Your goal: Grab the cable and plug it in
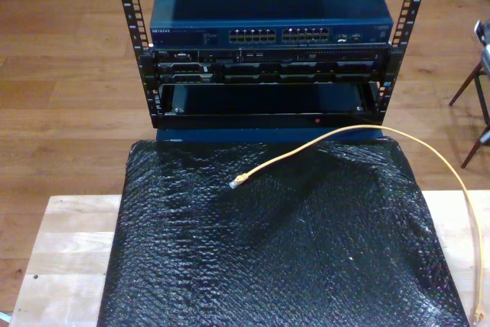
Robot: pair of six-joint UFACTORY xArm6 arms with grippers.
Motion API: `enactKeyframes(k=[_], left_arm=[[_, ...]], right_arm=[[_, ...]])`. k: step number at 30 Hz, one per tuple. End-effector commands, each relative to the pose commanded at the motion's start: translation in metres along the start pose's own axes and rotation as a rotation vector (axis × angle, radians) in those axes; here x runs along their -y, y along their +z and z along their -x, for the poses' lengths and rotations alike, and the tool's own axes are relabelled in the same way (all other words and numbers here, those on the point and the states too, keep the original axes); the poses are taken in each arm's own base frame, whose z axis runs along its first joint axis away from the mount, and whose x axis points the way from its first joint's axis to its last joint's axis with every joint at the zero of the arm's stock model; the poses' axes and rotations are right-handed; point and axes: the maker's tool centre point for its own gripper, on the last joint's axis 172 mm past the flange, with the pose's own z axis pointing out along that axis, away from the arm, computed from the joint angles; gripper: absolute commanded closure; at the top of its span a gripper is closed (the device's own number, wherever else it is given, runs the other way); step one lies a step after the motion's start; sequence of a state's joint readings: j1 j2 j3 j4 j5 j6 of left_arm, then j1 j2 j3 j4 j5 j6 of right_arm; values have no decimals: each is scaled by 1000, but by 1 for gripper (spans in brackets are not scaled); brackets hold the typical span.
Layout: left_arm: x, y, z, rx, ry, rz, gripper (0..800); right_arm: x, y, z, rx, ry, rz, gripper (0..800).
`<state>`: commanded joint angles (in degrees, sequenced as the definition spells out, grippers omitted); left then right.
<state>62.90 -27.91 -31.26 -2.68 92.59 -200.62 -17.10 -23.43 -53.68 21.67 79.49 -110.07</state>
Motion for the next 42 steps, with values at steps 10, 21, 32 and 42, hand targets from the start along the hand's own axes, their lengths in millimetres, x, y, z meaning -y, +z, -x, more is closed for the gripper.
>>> enactKeyframes(k=[10,21,32,42], left_arm=[[14,3,-15,-39,1,-10,0],[32,11,-25,-113,-33,-53,0],[50,14,-37,-84,-36,22,0],[69,12,-51,-75,-56,40,0]], right_arm=[[-22,-9,-8,-37,119,26,1],[-45,-24,-22,-51,124,58,2],[-95,-3,-75,-61,62,2,2],[-121,1,-113,-60,-16,32,2]])
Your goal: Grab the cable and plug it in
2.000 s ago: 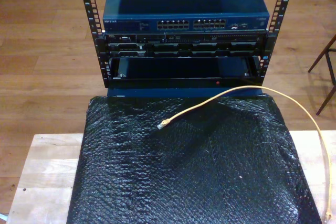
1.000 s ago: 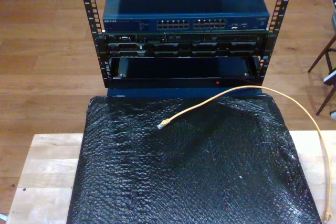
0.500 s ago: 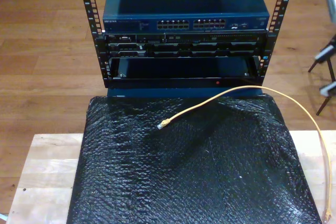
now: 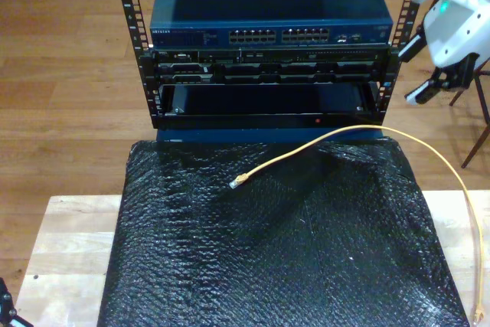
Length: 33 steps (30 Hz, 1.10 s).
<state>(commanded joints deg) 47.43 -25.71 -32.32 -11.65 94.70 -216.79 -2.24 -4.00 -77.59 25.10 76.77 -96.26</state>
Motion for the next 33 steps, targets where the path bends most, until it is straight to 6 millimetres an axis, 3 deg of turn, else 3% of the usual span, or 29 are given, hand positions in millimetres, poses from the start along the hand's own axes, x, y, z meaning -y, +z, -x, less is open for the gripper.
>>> enactKeyframes(k=[6,11,17,21,27,33], left_arm=[[5,2,-10,-32,-3,-15,0],[5,3,-10,-35,-5,-14,0],[6,3,-10,-32,-4,-14,0],[7,3,-11,-31,-3,-11,0],[17,7,-22,-43,-15,-8,0],[27,13,-34,-11,-36,42,0]], right_arm=[[0,21,-57,-1,-133,-43,2],[10,45,-79,68,-238,-89,2],[21,74,-77,154,-313,-153,2],[33,98,-94,163,-365,-200,2],[41,147,-108,185,-423,-254,2],[37,193,-100,296,-526,-273,2]])
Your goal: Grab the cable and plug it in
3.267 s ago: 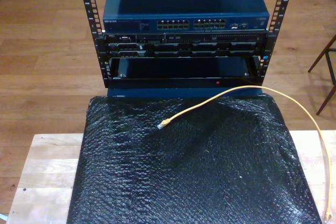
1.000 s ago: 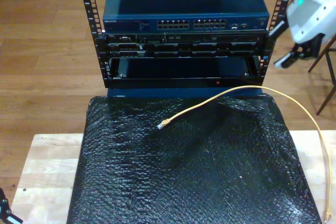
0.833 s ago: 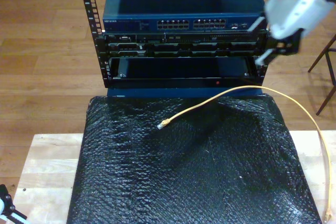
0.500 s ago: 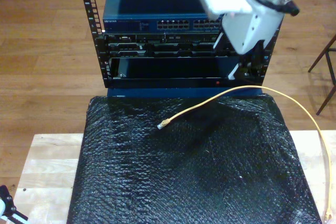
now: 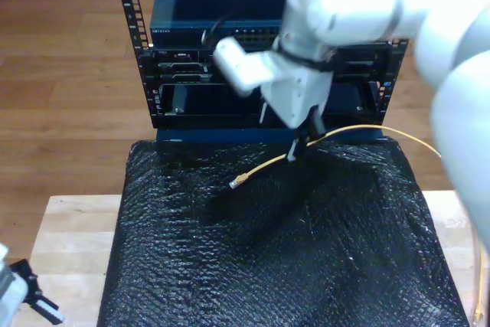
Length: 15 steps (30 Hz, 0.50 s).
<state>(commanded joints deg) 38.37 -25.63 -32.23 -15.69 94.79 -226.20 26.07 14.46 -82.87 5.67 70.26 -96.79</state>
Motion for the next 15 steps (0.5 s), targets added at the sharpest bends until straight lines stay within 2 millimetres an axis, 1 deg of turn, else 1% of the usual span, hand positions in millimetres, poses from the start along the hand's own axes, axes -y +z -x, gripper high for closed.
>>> enactKeyframes(k=[2,6,10,13,15], left_arm=[[3,3,-7,14,-7,25,0],[6,7,-14,33,-9,51,0],[12,9,-16,52,3,57,0],[17,12,-15,66,-9,57,0],[21,13,-15,77,-15,58,0]], right_arm=[[-4,12,-6,17,-25,-7,2],[-7,31,-5,20,-30,-24,2],[-14,51,-1,51,-50,-28,3],[-24,67,-6,77,-84,-15,4],[-30,72,-5,84,-88,-1,7]])
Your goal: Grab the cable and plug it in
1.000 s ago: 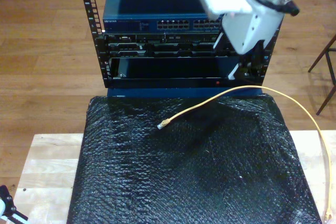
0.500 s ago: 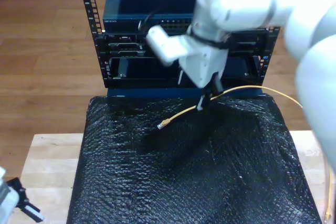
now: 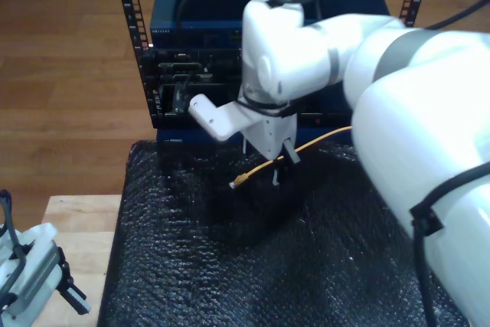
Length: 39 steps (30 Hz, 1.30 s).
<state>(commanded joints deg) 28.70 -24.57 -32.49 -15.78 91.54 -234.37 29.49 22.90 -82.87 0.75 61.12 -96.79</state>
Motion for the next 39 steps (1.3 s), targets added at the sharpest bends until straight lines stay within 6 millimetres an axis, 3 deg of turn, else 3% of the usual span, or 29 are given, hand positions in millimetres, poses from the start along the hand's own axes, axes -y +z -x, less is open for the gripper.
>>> enactKeyframes(k=[7,20,39], left_arm=[[5,3,-4,22,3,10,0],[6,5,-6,25,11,19,0],[7,5,-7,20,11,18,0]], right_arm=[[-17,8,-8,9,-17,45,20],[-34,30,-3,25,-22,87,28],[-34,41,0,23,57,83,58]])
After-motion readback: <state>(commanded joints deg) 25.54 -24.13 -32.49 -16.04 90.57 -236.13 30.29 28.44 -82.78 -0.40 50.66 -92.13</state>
